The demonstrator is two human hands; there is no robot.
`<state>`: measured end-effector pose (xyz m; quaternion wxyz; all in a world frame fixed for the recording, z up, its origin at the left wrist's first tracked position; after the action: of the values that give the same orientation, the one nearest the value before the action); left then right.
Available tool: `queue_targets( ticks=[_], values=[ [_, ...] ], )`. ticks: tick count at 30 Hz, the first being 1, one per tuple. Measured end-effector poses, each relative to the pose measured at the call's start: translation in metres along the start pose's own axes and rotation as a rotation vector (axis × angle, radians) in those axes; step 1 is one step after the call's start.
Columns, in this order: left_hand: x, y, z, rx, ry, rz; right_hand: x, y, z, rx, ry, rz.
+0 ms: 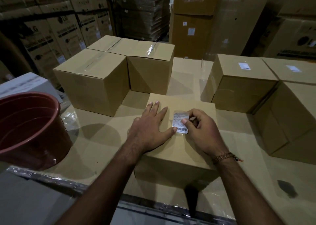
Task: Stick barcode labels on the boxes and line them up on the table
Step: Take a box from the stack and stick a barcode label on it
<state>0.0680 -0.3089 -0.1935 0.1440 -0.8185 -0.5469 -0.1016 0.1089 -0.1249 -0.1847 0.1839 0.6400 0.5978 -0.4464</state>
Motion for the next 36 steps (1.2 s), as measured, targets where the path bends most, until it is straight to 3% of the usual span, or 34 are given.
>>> queue_targets(
  ticks=[19,22,28,36],
  values=[
    [-0.004,0.0,0.002,-0.01,0.013,0.006,-0.008,0.006,-0.001,-0.147,-0.027,0.009],
    [-0.004,0.0,0.002,-0.01,0.014,0.0,-0.006,0.004,0.001,-0.169,0.079,0.027],
    [-0.009,0.001,-0.001,-0.012,0.061,-0.027,-0.01,0.013,0.007,-0.023,0.222,-0.015],
    [-0.007,-0.001,0.002,-0.061,0.01,0.042,-0.003,0.014,0.001,-0.007,0.179,-0.011]
  ],
)
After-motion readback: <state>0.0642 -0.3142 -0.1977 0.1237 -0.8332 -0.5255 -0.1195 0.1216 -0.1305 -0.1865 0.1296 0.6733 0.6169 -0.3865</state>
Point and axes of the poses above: each hand's wrist, its own y-axis away from the middle knuckle, its own z-axis out of the palm, x = y × z, the point moved 7 cm from there along -y, towards the middle knuckle, and after that the axes turned 5 degrees about x, right-handed, at the moved point
